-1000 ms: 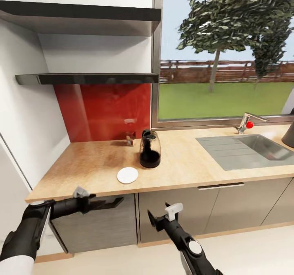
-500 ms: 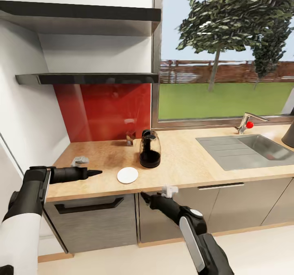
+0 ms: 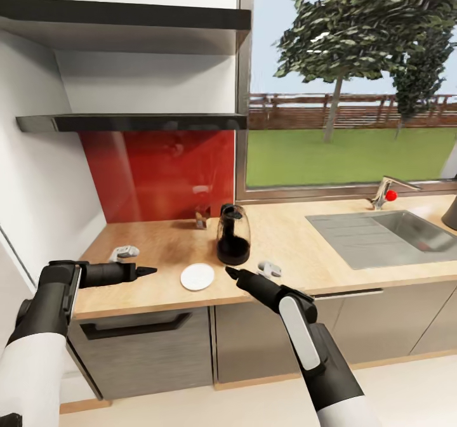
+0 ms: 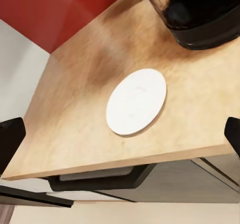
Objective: Set up a coffee station on the kitchen countertop: keep the coffee maker on the countertop, move the bottle of coffee from the kitchen shelf to the counter next to the coffee maker, place a paper coffee filter on top of the coffee maker, put the saucer next to the coffee maker with the coffee cup on the saucer, and place the electric kettle next to the coffee maker.
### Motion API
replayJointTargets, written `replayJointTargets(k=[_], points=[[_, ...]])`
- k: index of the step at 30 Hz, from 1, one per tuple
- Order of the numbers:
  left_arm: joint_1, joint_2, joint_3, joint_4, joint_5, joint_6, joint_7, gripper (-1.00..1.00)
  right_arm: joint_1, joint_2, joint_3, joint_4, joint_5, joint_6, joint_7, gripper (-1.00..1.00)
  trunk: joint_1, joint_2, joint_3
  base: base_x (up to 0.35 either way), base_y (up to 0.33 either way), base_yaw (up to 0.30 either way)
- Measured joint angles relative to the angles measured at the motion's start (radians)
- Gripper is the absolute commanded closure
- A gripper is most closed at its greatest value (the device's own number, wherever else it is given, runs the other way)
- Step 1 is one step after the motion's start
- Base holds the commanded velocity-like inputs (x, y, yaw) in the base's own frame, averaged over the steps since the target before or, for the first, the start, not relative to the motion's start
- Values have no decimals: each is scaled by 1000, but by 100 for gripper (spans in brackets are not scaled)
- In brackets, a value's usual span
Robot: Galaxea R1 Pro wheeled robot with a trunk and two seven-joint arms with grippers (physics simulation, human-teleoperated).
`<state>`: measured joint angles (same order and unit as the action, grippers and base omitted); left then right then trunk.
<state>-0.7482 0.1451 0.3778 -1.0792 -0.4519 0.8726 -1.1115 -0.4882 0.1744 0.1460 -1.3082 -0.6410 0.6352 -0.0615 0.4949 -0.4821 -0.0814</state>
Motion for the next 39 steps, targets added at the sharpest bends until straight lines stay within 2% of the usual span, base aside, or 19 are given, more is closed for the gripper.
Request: replayJointTargets(k=[8,12,13,14,17,19,25,26,28,32,37,39], points=[[-1,0,1,3,1,1,0,-100,1,0,4,22,0,4,-1,-100,0,0,0,328,0,0],[-1,3,4,45,3,1,-1,-100,1,0,4,108,0,3,-1,-100,0,0,0,292,0,0],[0,4,3,100,3,1,-1,-100,2,0,6,187,-1,2,1,-100,0,1,0,138,0,0],[-1,4,3,108,4,2,-1,-100,1,0,6,199,-4,1,2,-100,0,0,0,71,0,0],[-1,4,3,128,4,1,0,-100,1,0,33,215,-6,2,2,-100,0,0,0,33,0,0],[-1,4,3,134,2,1,0,-100,1,0,77,219,-8,2,2,-100,1,0,0,11,0,0],[-1,5,3,150,1,2,1,-100,3,0,115,224,-11,9,2,-100,0,0,0,48,0,0],[-1,7,3,159,2,2,0,-100,3,0,149,227,-12,10,2,-100,0,0,0,251,0,0],[-1,6,3,165,3,2,0,-100,3,0,184,228,-13,10,2,-100,0,0,0,248,0,0],[-1,5,3,165,3,1,0,-100,3,0,190,229,-12,10,2,-100,0,0,0,109,0,0],[-1,2,3,167,2,1,0,-100,3,0,193,241,-36,9,3,-100,0,0,0,68,0,0],[-1,2,3,193,4,1,-1,-100,3,0,194,243,-38,9,3,-100,0,0,0,266,0,0]])
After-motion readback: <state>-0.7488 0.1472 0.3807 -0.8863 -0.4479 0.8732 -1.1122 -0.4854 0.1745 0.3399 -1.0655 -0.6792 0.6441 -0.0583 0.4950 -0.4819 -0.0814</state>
